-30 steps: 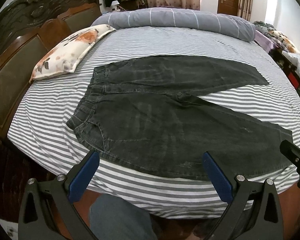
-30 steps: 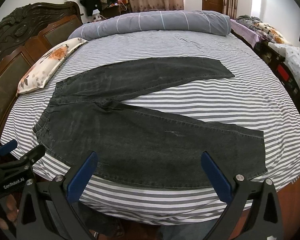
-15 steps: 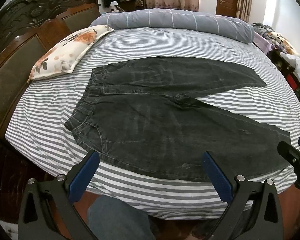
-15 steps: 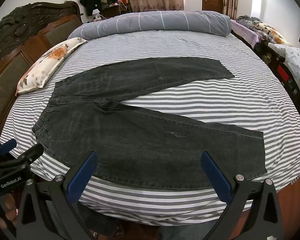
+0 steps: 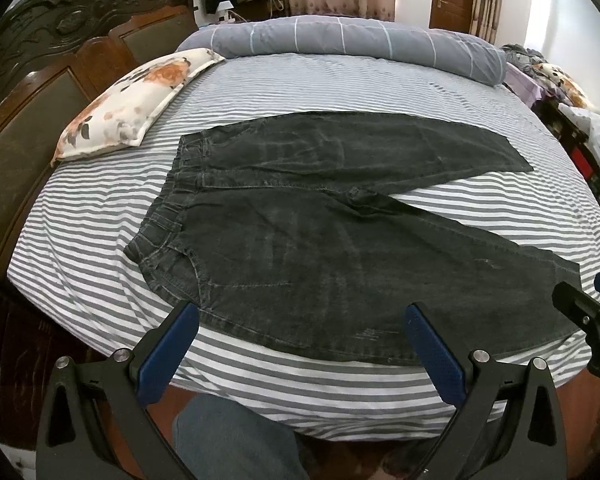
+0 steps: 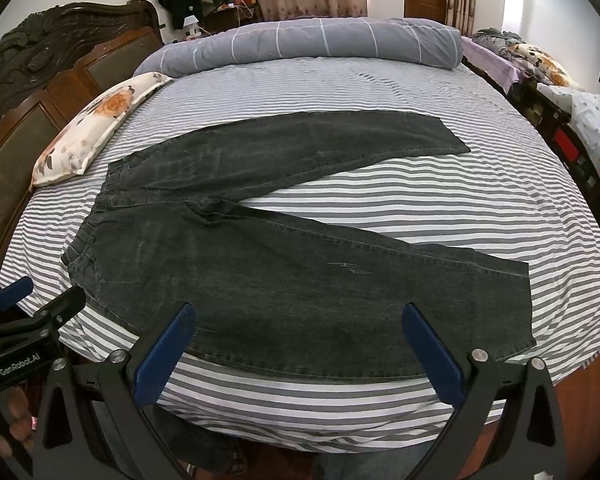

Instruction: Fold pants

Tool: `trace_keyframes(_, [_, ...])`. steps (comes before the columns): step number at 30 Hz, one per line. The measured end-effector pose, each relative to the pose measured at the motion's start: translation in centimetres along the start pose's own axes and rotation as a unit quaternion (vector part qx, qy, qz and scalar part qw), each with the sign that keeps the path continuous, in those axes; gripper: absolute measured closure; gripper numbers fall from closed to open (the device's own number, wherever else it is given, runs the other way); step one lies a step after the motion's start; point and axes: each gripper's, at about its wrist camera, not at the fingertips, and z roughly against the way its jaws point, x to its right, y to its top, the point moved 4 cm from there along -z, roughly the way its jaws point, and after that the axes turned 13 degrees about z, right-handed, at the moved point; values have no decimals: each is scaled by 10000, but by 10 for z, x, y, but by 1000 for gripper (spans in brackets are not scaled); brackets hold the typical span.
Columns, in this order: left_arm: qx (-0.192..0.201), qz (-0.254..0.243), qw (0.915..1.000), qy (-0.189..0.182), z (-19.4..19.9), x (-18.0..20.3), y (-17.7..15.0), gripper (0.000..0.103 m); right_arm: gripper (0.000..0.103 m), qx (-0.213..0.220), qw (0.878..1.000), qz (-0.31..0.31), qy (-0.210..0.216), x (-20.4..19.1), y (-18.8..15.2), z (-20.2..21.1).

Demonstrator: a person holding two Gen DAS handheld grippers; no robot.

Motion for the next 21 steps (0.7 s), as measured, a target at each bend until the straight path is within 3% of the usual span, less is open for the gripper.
trace_keyframes(15, [-1, 19, 10000, 37, -31, -11, 14, 2, 0, 7, 9995, -325, -30, 23, 5, -19])
trace_keyframes(21, [-44, 251, 9997, 61, -60, -42, 38, 19, 0, -32, 10000, -91, 21, 10, 9, -39])
